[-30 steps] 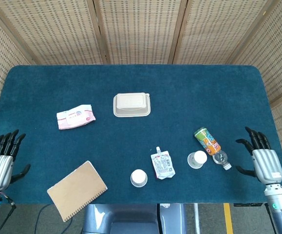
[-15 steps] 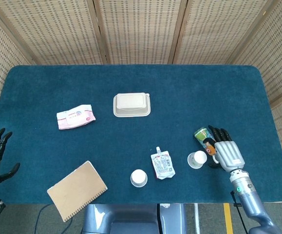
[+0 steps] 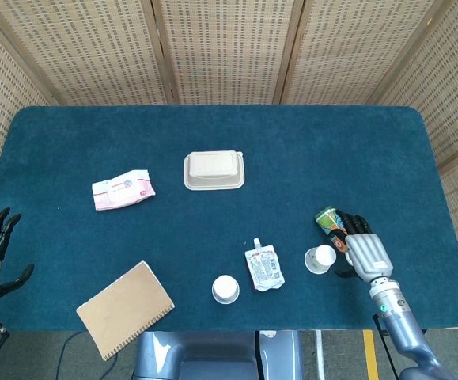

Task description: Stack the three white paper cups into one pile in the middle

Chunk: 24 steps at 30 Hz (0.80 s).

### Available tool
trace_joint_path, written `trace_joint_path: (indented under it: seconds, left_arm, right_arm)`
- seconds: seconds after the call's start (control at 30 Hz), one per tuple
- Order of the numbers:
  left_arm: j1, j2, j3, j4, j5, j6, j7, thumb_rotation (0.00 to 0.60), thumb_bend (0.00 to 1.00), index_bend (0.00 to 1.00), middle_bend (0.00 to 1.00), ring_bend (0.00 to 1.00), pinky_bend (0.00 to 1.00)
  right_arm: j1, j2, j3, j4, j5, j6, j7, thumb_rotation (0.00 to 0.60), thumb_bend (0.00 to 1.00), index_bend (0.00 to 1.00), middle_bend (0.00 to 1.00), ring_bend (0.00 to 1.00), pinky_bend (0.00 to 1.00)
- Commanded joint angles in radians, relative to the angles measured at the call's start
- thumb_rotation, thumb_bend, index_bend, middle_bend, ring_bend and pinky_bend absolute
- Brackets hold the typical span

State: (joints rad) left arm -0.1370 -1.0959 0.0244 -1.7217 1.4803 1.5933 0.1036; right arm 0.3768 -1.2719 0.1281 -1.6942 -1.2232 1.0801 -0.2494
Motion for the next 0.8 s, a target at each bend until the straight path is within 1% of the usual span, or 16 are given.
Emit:
trace_joint_path:
  seconds: [0.03,0.2,0.43,0.6,0.7,0.8]
  left_arm:
    - [0.004,0.0,-0.004,0.0,0.005,-0.001,-0.002,0.6,0.3,0.07,0.0,0.0,0.02]
    - [0.01,-0.001,-0.014,0.003,0.013,-0.003,-0.008,0.6,0.3,0.07,0.0,0.0,0.02]
    - [0.017,0.0,-0.024,0.004,0.018,-0.01,-0.011,0.6,0.3,0.07,0.0,0.0,0.02]
    - [0.023,0.002,-0.033,0.006,0.019,-0.011,-0.018,0.6,0.3,0.08,0.0,0.0,0.02]
    - [0.025,0.003,-0.036,0.006,0.02,-0.013,-0.02,0.6,0.3,0.08,0.0,0.0,0.02]
    - [0.027,0.003,-0.041,0.006,0.02,-0.015,-0.021,0.6,0.3,0.07,0.0,0.0,0.02]
  right_arm:
    - [0.007,-0.011,-0.003,0.015,0.011,-0.011,0.004,0.6,0.15,0.38,0.08,0.0,0.0]
    - [0.014,-0.03,-0.008,0.028,0.014,-0.014,0.008,0.6,0.15,0.4,0.09,0.0,0.0]
    - [0.025,-0.054,-0.009,0.04,0.019,-0.011,0.002,0.6,0.17,0.5,0.12,0.0,0.0]
    - [0.032,-0.073,-0.011,0.054,0.032,-0.016,0.0,0.6,0.17,0.53,0.14,0.0,0.0]
    - [0.032,-0.073,-0.009,0.048,0.022,-0.005,0.009,0.6,0.17,0.54,0.15,0.0,0.0]
    - [0.027,-0.057,0.002,0.011,-0.018,0.029,0.045,0.6,0.17,0.55,0.17,0.01,0.0]
